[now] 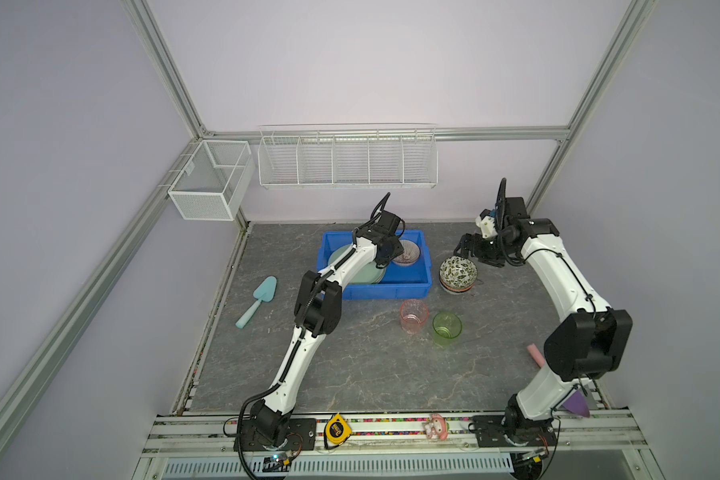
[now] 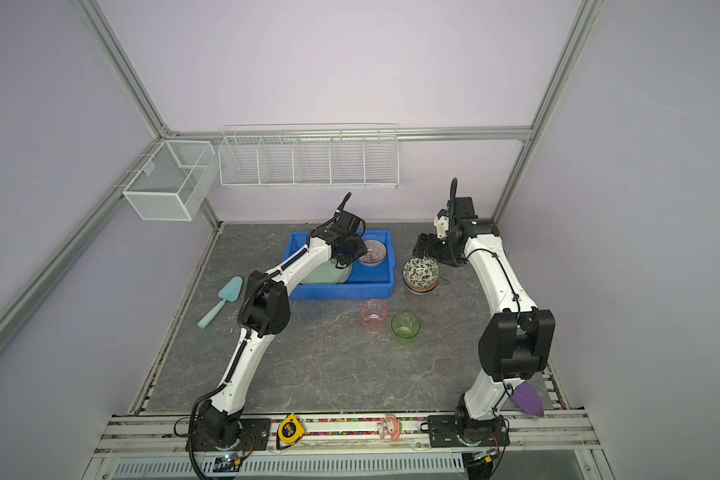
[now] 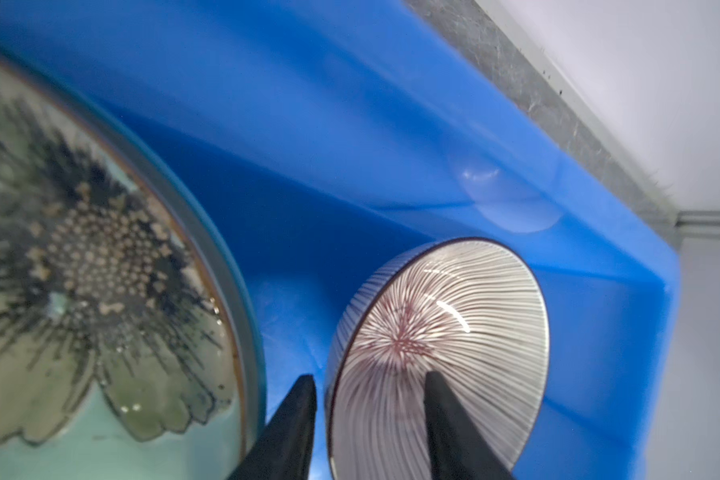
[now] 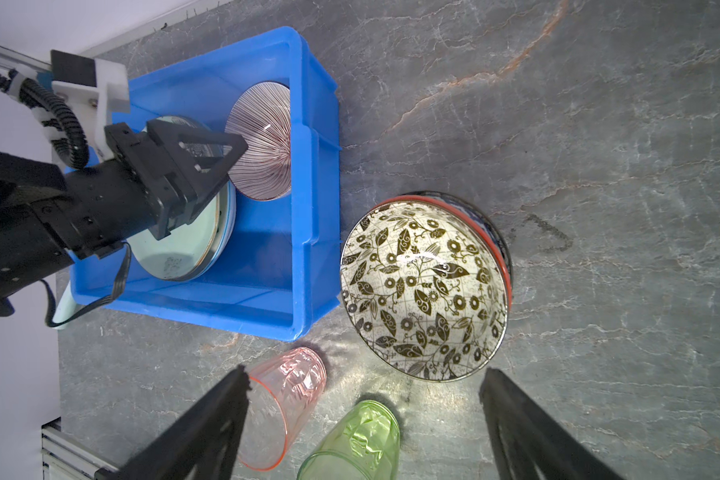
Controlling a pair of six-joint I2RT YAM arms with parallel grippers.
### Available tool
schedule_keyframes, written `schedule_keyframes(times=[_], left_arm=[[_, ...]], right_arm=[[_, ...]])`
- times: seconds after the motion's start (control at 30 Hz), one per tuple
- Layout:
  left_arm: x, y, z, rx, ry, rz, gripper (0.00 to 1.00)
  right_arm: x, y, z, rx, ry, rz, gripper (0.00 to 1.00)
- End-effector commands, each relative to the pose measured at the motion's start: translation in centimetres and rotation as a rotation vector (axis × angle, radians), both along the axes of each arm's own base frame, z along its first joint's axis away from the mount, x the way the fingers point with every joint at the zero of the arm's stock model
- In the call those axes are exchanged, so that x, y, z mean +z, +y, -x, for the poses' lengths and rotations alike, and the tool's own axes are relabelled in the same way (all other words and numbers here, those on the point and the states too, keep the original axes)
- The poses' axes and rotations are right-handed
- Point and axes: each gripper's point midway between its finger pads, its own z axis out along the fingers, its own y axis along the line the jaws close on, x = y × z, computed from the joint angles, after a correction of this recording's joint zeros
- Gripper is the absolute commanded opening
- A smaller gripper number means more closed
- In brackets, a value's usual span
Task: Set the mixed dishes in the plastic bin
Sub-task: 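Set the striped bowl in the bin, open left gripper while right moves to floral bowls, then raise the left gripper from the bin while the right gripper lowers onto floral bowls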
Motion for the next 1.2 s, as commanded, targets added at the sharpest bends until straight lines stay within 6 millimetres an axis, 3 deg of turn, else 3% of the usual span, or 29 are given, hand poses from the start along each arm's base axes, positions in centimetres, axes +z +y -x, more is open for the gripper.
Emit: schedule_keyframes(times=[0.0,0.17,0.33,0.73,0.97,1.17], left_arm=[[3.3,-0.5,-0.6,-0.014,-0.066,0.038,0.60],[5.8,-0.1,-0.3,-0.035,-0.101,0.027,0.85],[9.2,-0.2,0.4,-0.078,-0.145,0.054,1.00],[16.8,1.4,4.6,-0.179,-0.262,0.077,0.98],[20.4,4.7,9.0,-0.209,-0.340,0.063,0.98],[21.1,8.2,12.9,-0.231,-0.365,0.001,0.98]], right_arm=[[-0.5,-0.8,0.9,0.003,0.025,0.040,0.90],[-0.3,-1.4,1.4,-0.005,0.033,0.068,0.91],[-0.3,-2.2,2.1,-0.014,0.048,0.118,0.91],[-0.1,-3.0,2.9,-0.054,0.064,0.143,0.93],[-1.2,-3.6,3.4,-0.075,0.081,0.172,0.97],[-2.0,-3.3,3.3,-0.084,0.102,0.165,1.00]])
